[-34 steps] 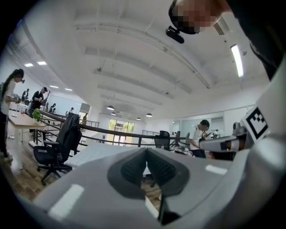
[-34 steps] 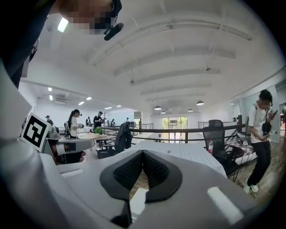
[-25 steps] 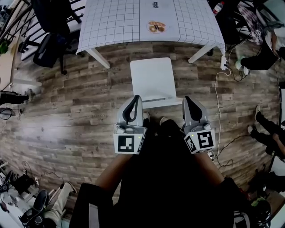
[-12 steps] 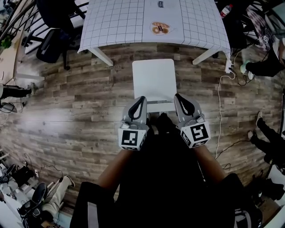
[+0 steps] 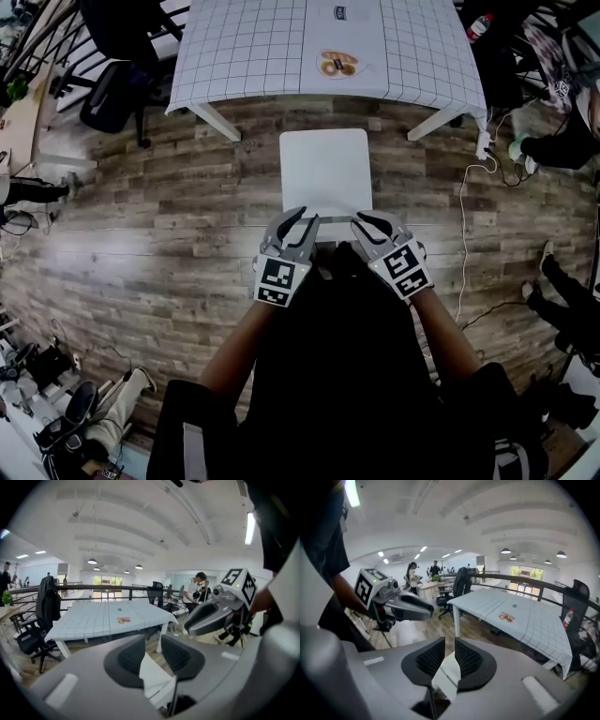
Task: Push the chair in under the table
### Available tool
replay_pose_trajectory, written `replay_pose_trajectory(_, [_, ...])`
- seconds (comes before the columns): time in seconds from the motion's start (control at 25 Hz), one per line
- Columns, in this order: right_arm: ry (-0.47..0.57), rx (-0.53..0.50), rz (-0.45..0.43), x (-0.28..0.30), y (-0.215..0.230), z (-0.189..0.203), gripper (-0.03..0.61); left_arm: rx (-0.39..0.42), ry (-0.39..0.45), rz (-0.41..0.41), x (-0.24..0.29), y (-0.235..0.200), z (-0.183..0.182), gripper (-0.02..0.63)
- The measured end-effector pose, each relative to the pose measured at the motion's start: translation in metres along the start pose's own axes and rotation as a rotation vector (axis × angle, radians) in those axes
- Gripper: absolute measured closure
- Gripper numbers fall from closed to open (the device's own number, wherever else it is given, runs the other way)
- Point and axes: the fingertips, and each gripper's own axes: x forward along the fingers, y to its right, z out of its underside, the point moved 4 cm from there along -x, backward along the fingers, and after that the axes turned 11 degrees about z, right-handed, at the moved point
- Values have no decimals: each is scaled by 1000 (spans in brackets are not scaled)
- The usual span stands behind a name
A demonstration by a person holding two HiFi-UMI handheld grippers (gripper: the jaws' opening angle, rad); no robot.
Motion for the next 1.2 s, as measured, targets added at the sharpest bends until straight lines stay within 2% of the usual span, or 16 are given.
replay_pose_trajectory(0.08, [-63, -108, -60, 9, -9, 15, 492, -6, -106, 85, 8, 4, 21, 460])
replay_pose_trajectory(0.2, [-112, -218, -110, 18, -19, 32, 465, -7, -236, 208, 21, 11, 52, 423])
replay_pose_trajectory(0.32, [-147, -245, -151, 27, -24, 48, 451, 26, -336, 251, 29, 12, 74, 402])
replay_pose_trajectory(0.52, [-224, -336, -213, 43, -30, 78, 414, 158, -500, 336, 41, 19, 101, 385])
replay_pose_trajectory(0.72, [-296, -456, -248, 57, -33, 103, 373, 217, -607, 387, 52, 19, 122, 379])
replay_pose_trajectory(0.92, [-349, -528, -292, 74, -42, 120, 373, 249, -712, 452, 65, 24, 139, 371])
replay_pose_trajectory(1.2, [-400, -650, -336, 94, -62, 140, 379, 303, -824, 479, 83, 30, 160, 371])
